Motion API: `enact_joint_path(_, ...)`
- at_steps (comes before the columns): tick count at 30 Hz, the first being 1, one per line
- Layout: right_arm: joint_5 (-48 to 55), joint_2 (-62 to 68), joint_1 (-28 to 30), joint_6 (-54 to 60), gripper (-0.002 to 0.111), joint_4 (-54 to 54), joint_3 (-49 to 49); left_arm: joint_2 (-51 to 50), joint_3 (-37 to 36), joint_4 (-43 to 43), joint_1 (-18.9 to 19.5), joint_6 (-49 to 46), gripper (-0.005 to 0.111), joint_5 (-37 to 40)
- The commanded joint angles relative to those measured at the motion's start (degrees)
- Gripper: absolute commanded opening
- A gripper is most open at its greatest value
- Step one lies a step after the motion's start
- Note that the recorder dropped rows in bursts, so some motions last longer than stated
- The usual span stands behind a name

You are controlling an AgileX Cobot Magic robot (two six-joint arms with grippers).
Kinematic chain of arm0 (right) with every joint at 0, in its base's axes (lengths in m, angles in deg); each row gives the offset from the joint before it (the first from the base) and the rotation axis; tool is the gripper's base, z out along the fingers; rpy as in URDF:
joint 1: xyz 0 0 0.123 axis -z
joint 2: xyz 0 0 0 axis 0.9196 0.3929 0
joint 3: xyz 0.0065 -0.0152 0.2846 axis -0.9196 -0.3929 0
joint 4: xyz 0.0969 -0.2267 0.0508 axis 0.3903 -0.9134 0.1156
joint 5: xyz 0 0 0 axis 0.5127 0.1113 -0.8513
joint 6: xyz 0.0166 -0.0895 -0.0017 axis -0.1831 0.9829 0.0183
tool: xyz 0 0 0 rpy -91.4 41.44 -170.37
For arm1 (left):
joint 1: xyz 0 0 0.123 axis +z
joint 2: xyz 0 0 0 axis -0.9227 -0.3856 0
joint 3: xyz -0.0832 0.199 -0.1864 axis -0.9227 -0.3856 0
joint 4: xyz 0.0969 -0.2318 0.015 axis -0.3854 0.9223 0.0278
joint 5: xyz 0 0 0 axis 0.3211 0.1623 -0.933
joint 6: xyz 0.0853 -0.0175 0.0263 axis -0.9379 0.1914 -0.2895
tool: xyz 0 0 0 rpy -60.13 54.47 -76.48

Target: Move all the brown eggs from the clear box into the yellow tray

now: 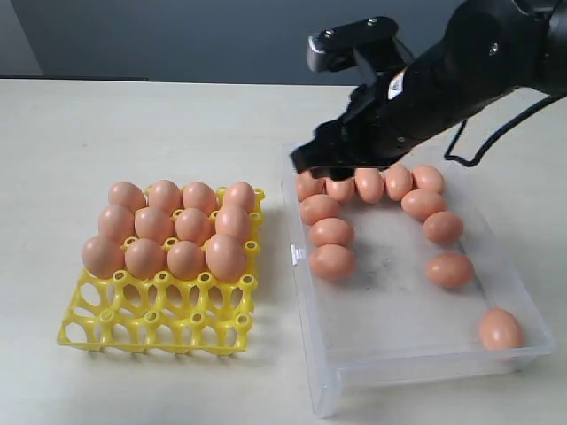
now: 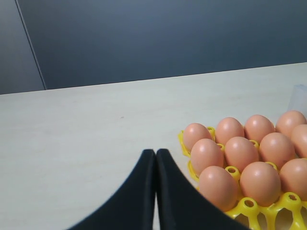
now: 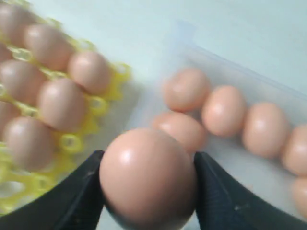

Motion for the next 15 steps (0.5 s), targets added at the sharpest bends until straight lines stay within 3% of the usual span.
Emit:
enact_joint_path(1,-7.22,1.54,-5.3,25.39,-0.001,30.52,0.08,0.28,0.07,-0.07,-0.6,0.1,0.0,0.13)
enact_joint_path(4,-5.14,4.39,-8.91,46.28,-0.001,52.55,0.79,0.28,0.07,-0.07,-0.6,0.1,0.0,0.13)
enact_joint_path(7,-1.86,7.78,-11.98,61.44,-0.001,67.76,1.95,0.28,0.07,-0.07,-0.6,0.1,0.0,0.13)
enact_joint_path(10,-1.14,11.76,-14.48,70.14,-0.001,75.54,3.89,0.28,0.07,-0.07,-0.6,0.1,0.0,0.13)
enact_joint_path(15,2.67,18.53,-16.29,72.46,-0.001,78.7,9.17,0.28,0.07,-0.07,-0.6,0.1,0.0,0.13)
